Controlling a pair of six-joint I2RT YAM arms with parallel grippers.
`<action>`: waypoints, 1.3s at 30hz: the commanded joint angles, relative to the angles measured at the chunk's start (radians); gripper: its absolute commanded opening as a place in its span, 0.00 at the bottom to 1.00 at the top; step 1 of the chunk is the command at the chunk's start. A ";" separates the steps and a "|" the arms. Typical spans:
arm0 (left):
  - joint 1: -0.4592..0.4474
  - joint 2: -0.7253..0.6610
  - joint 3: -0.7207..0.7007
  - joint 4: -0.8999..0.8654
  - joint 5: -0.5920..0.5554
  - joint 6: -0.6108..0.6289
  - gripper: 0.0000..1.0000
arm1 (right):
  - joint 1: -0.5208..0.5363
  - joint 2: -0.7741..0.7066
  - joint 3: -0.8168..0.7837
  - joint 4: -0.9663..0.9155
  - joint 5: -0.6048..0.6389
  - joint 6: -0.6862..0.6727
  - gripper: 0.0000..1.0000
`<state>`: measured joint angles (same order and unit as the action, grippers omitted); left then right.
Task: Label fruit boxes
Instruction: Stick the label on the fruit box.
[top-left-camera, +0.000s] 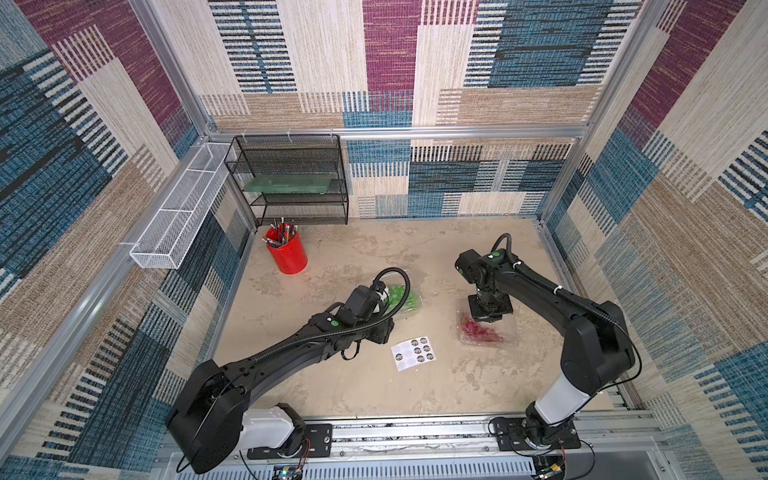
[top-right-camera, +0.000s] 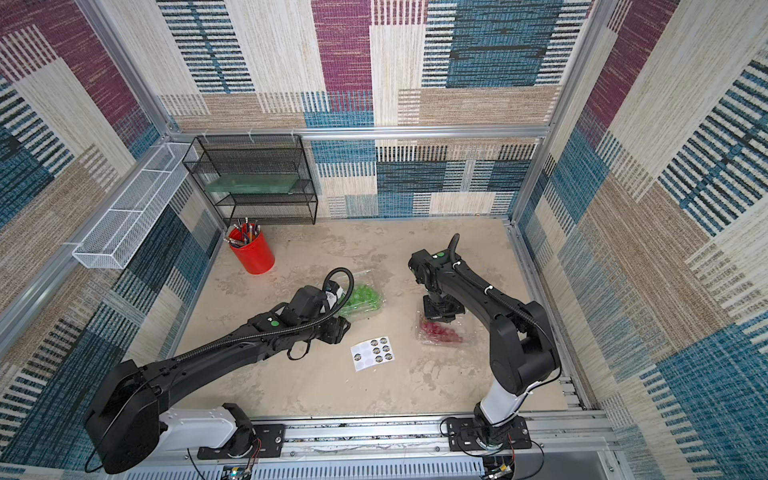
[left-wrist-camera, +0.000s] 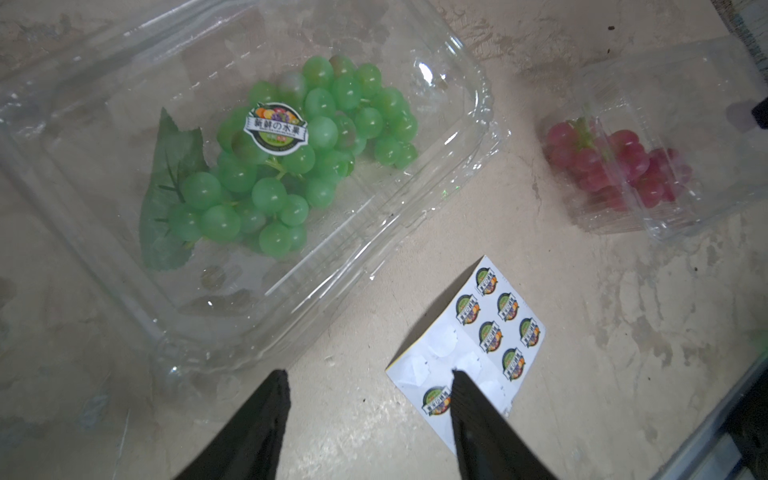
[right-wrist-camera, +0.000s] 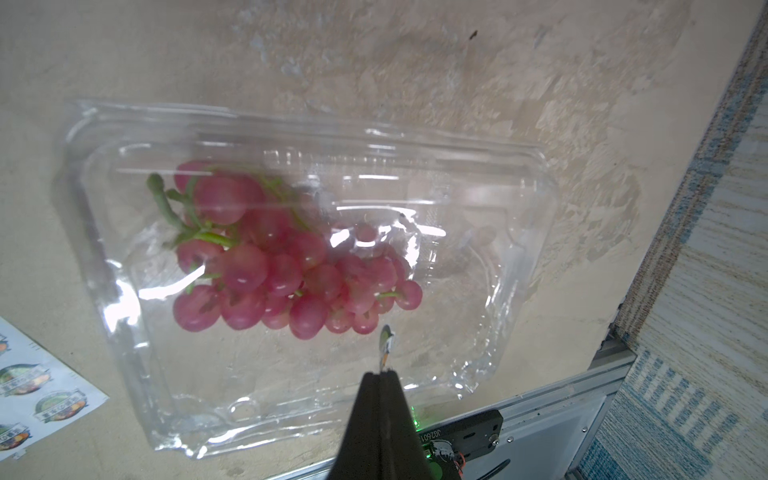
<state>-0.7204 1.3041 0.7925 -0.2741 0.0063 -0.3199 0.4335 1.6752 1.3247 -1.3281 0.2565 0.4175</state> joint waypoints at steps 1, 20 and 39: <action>0.001 -0.007 -0.003 0.015 0.008 -0.025 0.65 | 0.004 0.010 0.009 0.000 0.015 0.003 0.00; 0.007 -0.007 0.004 0.006 0.006 -0.016 0.64 | 0.016 0.060 -0.004 0.071 -0.045 -0.042 0.03; 0.009 -0.006 0.002 0.000 0.005 -0.015 0.64 | -0.008 -0.026 -0.030 0.177 -0.186 -0.085 0.26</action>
<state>-0.7116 1.2995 0.7910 -0.2749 0.0067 -0.3195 0.4301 1.6733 1.2888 -1.1923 0.1177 0.3450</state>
